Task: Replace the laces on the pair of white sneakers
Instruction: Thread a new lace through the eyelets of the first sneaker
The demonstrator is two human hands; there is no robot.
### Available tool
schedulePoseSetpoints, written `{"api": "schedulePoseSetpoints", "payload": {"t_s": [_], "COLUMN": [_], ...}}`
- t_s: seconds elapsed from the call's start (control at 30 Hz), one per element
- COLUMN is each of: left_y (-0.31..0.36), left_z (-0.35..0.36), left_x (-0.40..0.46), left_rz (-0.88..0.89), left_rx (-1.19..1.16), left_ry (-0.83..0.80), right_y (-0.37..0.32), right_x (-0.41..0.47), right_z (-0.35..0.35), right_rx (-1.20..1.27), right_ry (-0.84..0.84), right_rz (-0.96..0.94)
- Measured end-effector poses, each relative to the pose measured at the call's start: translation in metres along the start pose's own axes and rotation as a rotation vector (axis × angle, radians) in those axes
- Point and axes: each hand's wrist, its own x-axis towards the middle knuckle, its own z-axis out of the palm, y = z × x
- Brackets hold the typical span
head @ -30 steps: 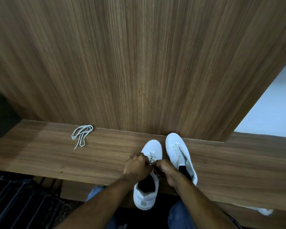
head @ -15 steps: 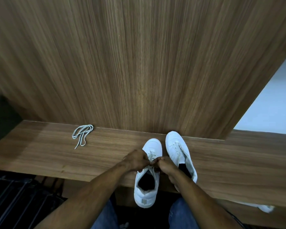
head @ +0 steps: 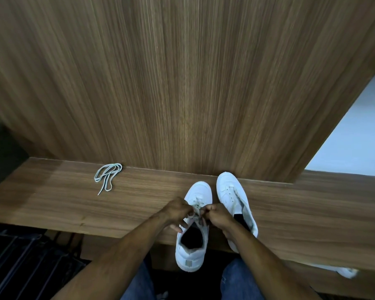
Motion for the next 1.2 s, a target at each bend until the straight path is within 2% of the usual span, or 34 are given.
{"api": "schedulePoseSetpoints", "payload": {"t_s": [0.1,0.2,0.3,0.4,0.5,0.6,0.67,0.73,0.8,0.9,1.0,1.2], "left_y": [-0.01,-0.022,-0.027,-0.028,-0.038,-0.051,-0.057,-0.059,-0.064,-0.074,-0.081,-0.093], "left_z": [-0.008,-0.009,-0.006,-0.006,-0.004,-0.002,0.001,0.007,0.013,0.017,0.005,-0.049], "left_x": [0.004,0.004,0.01,0.016,0.019,0.022,0.021,0.013,0.012,0.012,0.015,0.023], "left_rz": [0.001,-0.029,-0.04,-0.03,0.005,0.122,0.229,0.287,0.357,0.416,0.414,0.306], "left_rx": [-0.053,-0.059,0.008,0.156,0.386,0.382,0.183,-0.042,0.046,0.226,0.234,0.209], "left_ry": [0.094,0.167,0.247,0.322,0.4,0.426,0.315,0.113,0.035,0.138,0.207,0.324], "right_y": [0.001,0.002,0.0,-0.003,-0.004,-0.001,0.004,0.006,0.007,0.005,0.0,-0.035], "right_x": [0.0,-0.012,-0.022,-0.023,-0.024,-0.026,-0.025,-0.023,-0.022,-0.017,-0.005,0.034], "right_z": [-0.013,-0.021,-0.02,-0.016,-0.01,-0.008,-0.006,0.001,0.013,0.026,0.034,0.079], "right_rx": [-0.481,-0.933,-1.173,-1.267,-1.295,-1.139,-0.829,-0.603,-0.565,-0.643,-0.592,-0.549], "right_ry": [0.083,0.205,0.215,0.223,0.226,0.223,0.149,0.025,-0.053,-0.028,-0.018,-0.14], "right_rz": [-0.159,-0.227,-0.258,-0.247,-0.238,-0.202,-0.104,-0.034,-0.031,-0.056,-0.071,-0.123]}}
